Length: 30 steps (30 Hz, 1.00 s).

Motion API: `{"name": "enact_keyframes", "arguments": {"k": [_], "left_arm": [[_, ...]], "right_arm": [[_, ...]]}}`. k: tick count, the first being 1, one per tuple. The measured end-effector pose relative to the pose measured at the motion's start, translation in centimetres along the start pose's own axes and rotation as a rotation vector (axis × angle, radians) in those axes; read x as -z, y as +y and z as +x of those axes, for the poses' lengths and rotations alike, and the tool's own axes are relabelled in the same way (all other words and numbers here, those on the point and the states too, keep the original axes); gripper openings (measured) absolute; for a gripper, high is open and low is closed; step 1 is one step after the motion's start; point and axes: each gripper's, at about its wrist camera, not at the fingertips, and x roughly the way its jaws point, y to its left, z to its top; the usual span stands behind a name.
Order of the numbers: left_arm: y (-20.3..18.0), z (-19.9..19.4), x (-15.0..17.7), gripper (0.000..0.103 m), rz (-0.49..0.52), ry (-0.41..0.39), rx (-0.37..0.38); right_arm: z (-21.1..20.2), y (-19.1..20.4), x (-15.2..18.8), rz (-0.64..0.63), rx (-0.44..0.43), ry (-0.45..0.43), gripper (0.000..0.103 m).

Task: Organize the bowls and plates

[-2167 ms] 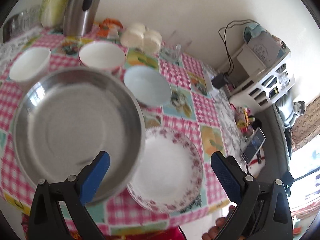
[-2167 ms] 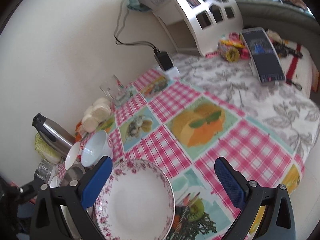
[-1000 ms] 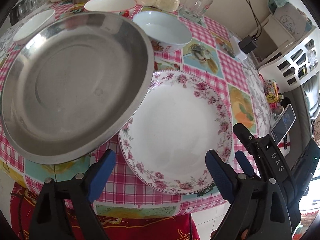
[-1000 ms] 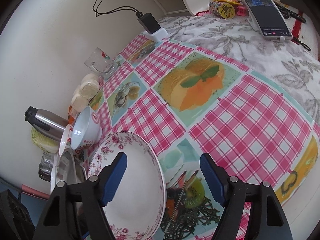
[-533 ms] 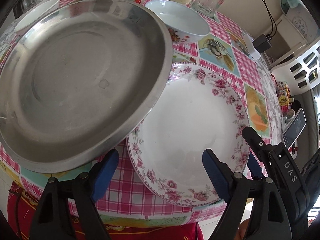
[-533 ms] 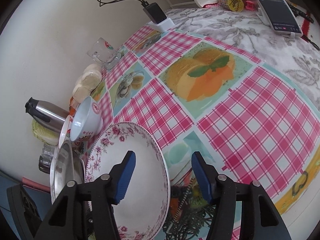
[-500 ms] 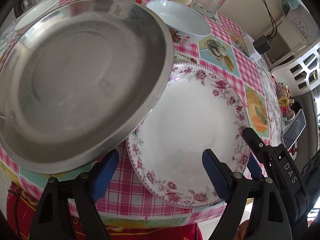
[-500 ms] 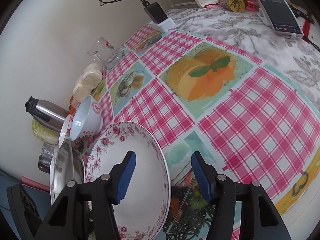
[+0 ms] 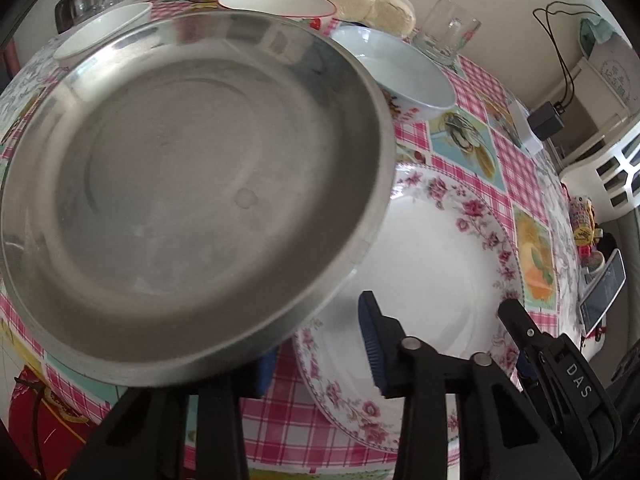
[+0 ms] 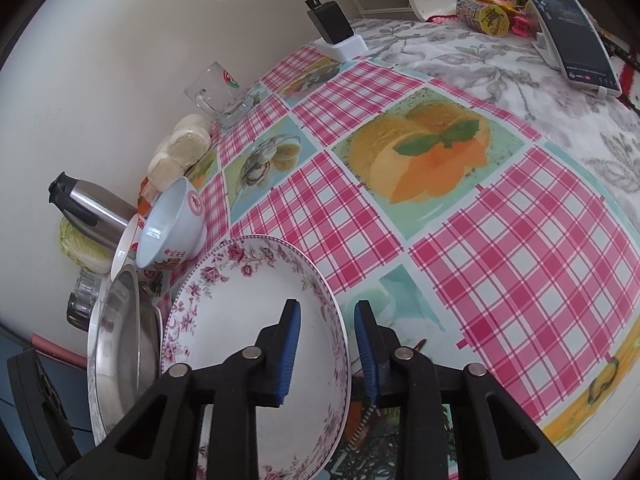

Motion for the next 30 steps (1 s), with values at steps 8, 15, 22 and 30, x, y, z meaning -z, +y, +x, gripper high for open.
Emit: {"name": "enact_keyframes", "arguments": {"k": [8, 15, 22, 30], "left_arm": [[0.1, 0.1, -0.1, 0.029, 0.012, -0.021, -0.026], [-0.4, 0.1, 0.1, 0.023, 0.053, -0.032, -0.024], [-1.6, 0.2, 0.6, 0.022, 0.094, 0.005, 0.007], [-3.7, 0.3, 2.4, 0.020, 0.164, 0.059, 0.080]], "right_arm": [[0.6, 0.0, -0.1, -0.002, 0.004, 0.012, 0.030], [0.6, -0.3, -0.2, 0.014, 0.001, 0.020, 0.028], [0.0, -1.8, -0.5, 0.064, 0.009, 0.002, 0.028], [-0.6, -3.9, -1.2, 0.131, -0.018, -0.016, 0.026]]}}
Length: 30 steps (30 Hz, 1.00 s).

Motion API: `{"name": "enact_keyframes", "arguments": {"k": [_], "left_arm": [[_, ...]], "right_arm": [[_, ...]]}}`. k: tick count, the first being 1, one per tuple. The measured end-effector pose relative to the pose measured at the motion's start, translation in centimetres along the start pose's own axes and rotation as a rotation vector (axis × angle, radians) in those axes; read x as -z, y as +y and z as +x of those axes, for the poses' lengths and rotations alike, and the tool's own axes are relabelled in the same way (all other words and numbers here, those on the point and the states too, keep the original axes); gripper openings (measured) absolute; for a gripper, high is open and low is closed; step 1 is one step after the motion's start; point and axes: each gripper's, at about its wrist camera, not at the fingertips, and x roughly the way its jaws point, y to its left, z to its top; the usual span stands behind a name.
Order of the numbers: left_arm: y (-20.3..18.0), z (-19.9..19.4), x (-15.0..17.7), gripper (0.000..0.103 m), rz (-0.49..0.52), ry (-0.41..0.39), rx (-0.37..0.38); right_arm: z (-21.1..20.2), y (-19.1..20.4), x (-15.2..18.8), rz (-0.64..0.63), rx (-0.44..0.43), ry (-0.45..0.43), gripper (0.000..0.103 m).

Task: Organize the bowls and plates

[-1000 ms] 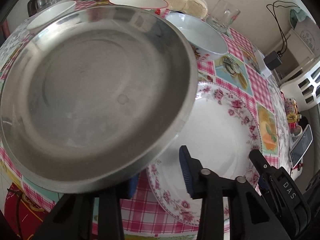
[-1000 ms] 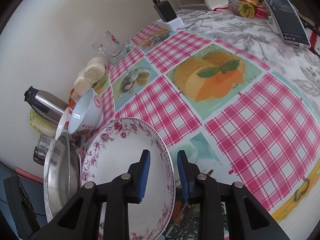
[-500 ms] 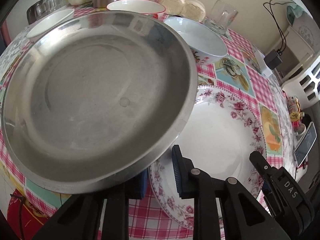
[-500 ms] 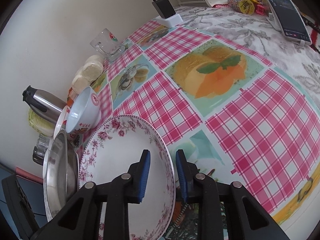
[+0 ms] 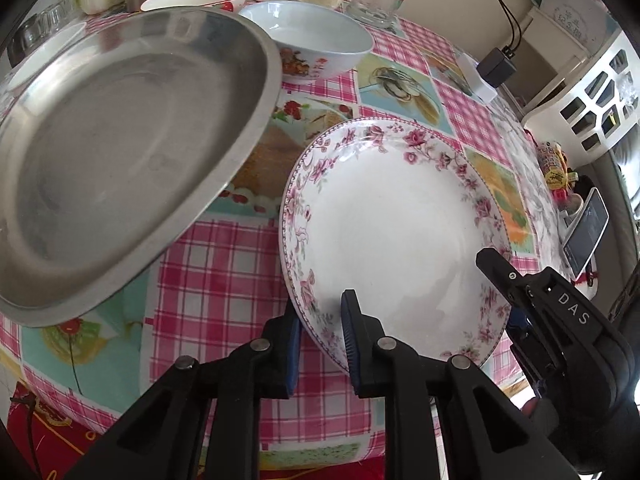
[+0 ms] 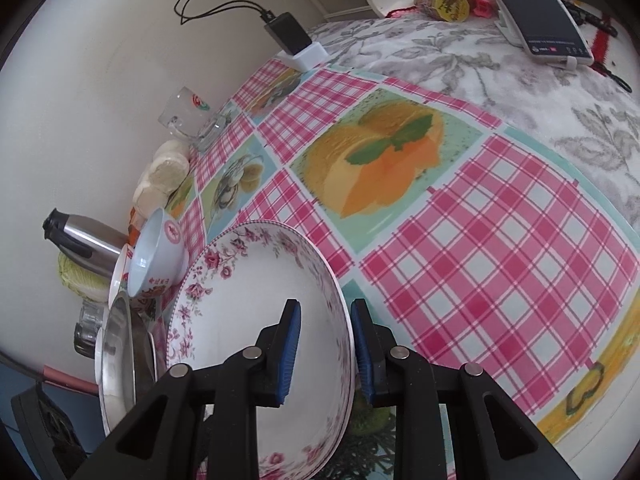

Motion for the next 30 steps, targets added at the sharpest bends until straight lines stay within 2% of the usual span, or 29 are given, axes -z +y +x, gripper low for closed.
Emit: {"name": "enact_keyframes", "arguments": {"k": [5, 8, 16, 24, 30], "left_arm": [[0.6, 0.2, -0.8, 0.021, -0.032, -0.022, 0.001], [1.0, 0.3, -1.2, 0.021, -0.048, -0.042, -0.001], [0.5, 0.7, -1.9, 0.025, -0.001, -0.118, -0.035], [0.5, 1.1, -2.8, 0.025, -0.004, -0.141, -0.027], [0.3, 1.2, -2.8, 0.026, 0.011, -0.153, -0.032]], "right_arm": [[-0.1, -1.4, -0.4, 0.048, -0.031, 0.004, 0.015], [0.0, -1.6, -0.6, 0.058, -0.051, 0.010, 0.015], [0.6, -1.0, -0.9, 0.018, -0.055, -0.001, 0.015], [1.2, -1.2, -1.3, 0.003, -0.109, -0.007, 0.015], [1.2, -1.0, -1.3, -0.022, -0.098, -0.017, 0.014]]}}
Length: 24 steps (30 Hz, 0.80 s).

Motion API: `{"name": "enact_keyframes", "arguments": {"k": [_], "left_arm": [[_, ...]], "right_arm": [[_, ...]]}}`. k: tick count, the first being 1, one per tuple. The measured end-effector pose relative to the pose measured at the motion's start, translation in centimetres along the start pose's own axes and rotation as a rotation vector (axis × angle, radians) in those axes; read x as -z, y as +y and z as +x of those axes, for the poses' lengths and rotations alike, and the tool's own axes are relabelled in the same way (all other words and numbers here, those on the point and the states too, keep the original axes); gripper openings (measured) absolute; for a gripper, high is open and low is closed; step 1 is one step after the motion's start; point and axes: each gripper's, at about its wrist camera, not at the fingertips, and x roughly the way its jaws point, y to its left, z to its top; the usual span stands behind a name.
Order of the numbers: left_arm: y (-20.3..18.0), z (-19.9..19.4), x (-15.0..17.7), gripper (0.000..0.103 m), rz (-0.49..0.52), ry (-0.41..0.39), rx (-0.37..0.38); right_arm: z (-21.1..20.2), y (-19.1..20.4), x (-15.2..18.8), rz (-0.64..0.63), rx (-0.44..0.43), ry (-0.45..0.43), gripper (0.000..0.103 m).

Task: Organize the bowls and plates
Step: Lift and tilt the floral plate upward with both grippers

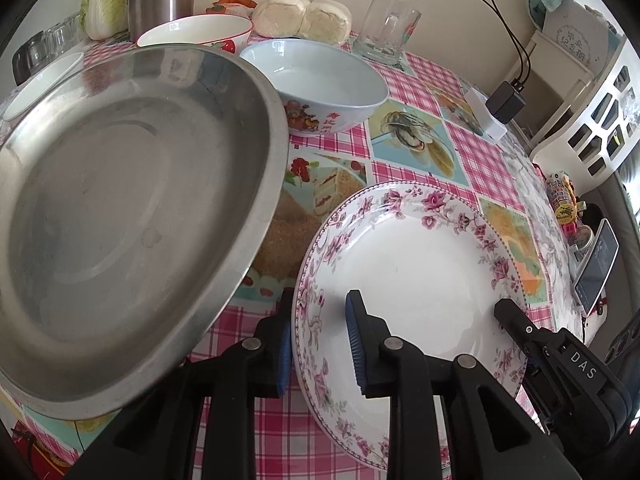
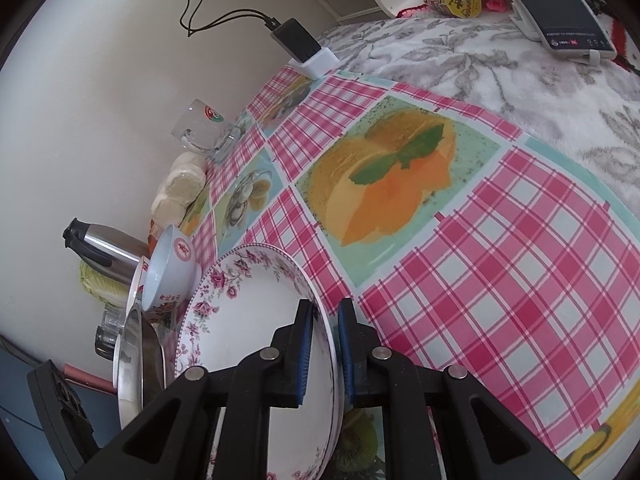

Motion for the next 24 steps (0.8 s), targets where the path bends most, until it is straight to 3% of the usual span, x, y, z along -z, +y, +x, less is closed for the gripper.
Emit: {"name": "enact_keyframes", "arguments": {"k": [12, 17, 24], "left_arm": [[-1.2, -0.1, 0.5, 0.026, 0.092, 0.004, -0.015], [-2.0, -0.7, 0.4, 0.018, 0.145, -0.019, -0.057], [-3.1, -2.1, 0.0, 0.014, 0.199, -0.065, -0.035]], "right_arm": [[-0.9, -0.7, 0.2, -0.003, 0.016, -0.015, 0.014], [-1.6, -0.4, 0.4, -0.024, 0.058, -0.026, 0.013], [-3.4, -1.5, 0.2, 0.045, 0.034, -0.065, 0.011]]}}
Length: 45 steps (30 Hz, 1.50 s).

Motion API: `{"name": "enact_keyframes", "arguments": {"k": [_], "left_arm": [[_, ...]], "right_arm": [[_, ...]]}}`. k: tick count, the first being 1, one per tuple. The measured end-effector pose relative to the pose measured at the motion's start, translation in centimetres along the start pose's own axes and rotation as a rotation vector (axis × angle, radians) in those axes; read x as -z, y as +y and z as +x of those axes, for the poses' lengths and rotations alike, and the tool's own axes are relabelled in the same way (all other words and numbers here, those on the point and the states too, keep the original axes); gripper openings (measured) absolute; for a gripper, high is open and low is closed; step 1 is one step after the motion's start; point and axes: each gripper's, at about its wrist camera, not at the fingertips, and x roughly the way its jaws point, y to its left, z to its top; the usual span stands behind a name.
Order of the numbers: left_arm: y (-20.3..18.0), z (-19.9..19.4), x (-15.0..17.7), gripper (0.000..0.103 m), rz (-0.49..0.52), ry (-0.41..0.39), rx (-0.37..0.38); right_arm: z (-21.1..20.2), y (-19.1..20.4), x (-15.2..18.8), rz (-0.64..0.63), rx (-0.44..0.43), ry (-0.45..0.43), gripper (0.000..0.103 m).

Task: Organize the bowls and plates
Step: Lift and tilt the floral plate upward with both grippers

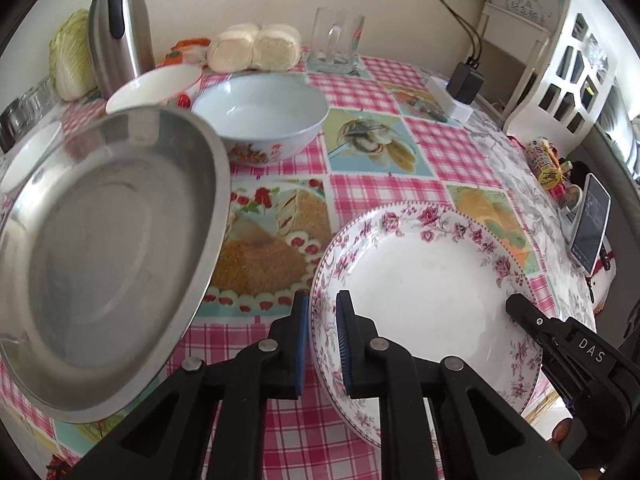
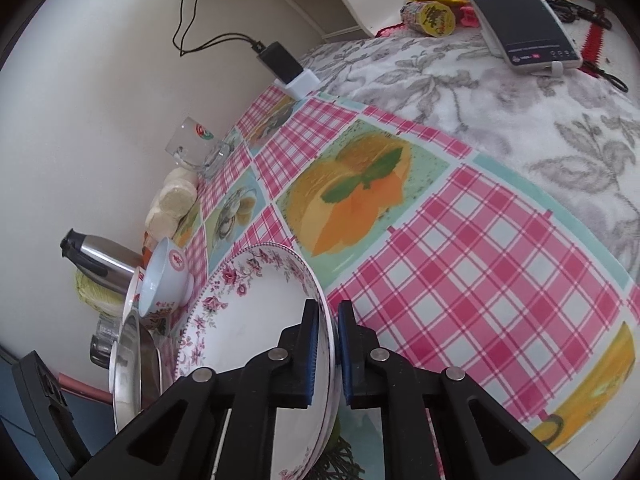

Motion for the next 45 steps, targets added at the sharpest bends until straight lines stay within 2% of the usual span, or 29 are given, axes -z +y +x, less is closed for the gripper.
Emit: {"name": "enact_keyframes", "arguments": {"k": [2, 4, 8, 10, 12, 14, 15, 16, 18, 24, 28, 32, 33, 36, 41, 44, 45], "left_arm": [[-0.7, -0.7, -0.2, 0.007, 0.039, -0.035, 0.026], [-2.2, -1.3, -0.3, 0.007, 0.107, -0.047, 0.077], [-5.7, -2.1, 0.7, 0.007, 0.302, -0.090, 0.029], [-5.4, -2.0, 0.6, 0.007, 0.292, -0.083, 0.033], [-4.4, -1.5, 0.2, 0.007, 0.227, -0.047, 0.053], [-3.2, -1.0, -0.2, 0.009, 0.165, -0.020, 0.038], [-2.6, -0.8, -0.2, 0.020, 0.142, -0.013, 0.025], [-2.2, -0.8, -0.3, 0.042, 0.121, -0.010, 0.014], [-1.2, -0.8, -0.4, 0.062, 0.077, -0.018, -0.007], [0.1, 0.2, -0.3, 0.067, 0.017, 0.060, -0.064], [0.2, 1.3, 0.3, 0.068, 0.008, 0.117, -0.047], [1.0, 2.6, 0.7, 0.068, -0.072, 0.160, 0.051], [1.2, 2.4, 0.7, 0.067, -0.078, 0.126, 0.060], [1.2, 2.5, 0.4, 0.055, -0.070, 0.092, 0.091], [1.1, 3.0, -0.2, 0.055, -0.060, 0.054, 0.109], [0.4, 3.3, -0.5, 0.054, -0.021, 0.041, 0.108], [0.3, 3.3, -0.4, 0.047, -0.005, 0.033, 0.100]], "right_arm": [[-0.5, -0.1, -0.1, 0.008, -0.021, -0.013, 0.011], [-0.7, 0.2, -0.1, -0.001, -0.039, -0.006, 0.011], [0.3, 0.8, 0.4, -0.053, 0.043, 0.028, 0.010], [0.6, -0.2, 0.4, -0.006, 0.016, 0.039, 0.011], [0.6, -0.8, 0.4, 0.030, -0.005, 0.043, 0.011], [0.6, -0.5, 0.4, 0.015, 0.007, 0.038, 0.011], [0.6, -0.4, 0.4, 0.005, 0.014, 0.037, 0.011], [0.6, -0.3, 0.4, 0.001, 0.017, 0.036, 0.011], [0.6, -0.4, 0.4, 0.012, 0.010, 0.036, 0.011], [0.6, -0.5, 0.4, 0.024, -0.001, 0.035, 0.011], [0.6, -0.7, 0.4, 0.034, -0.010, 0.034, 0.011], [0.7, -0.9, 0.3, 0.046, -0.025, 0.033, 0.011], [0.7, -1.0, 0.3, 0.048, -0.029, 0.033, 0.011], [0.7, -1.2, 0.3, 0.055, -0.044, 0.033, 0.012], [0.8, -1.5, 0.1, 0.055, -0.067, 0.034, 0.012], [1.0, -1.6, 0.0, 0.055, -0.073, 0.034, 0.012], [1.0, -1.5, 0.0, 0.050, -0.071, 0.032, 0.012]]}}
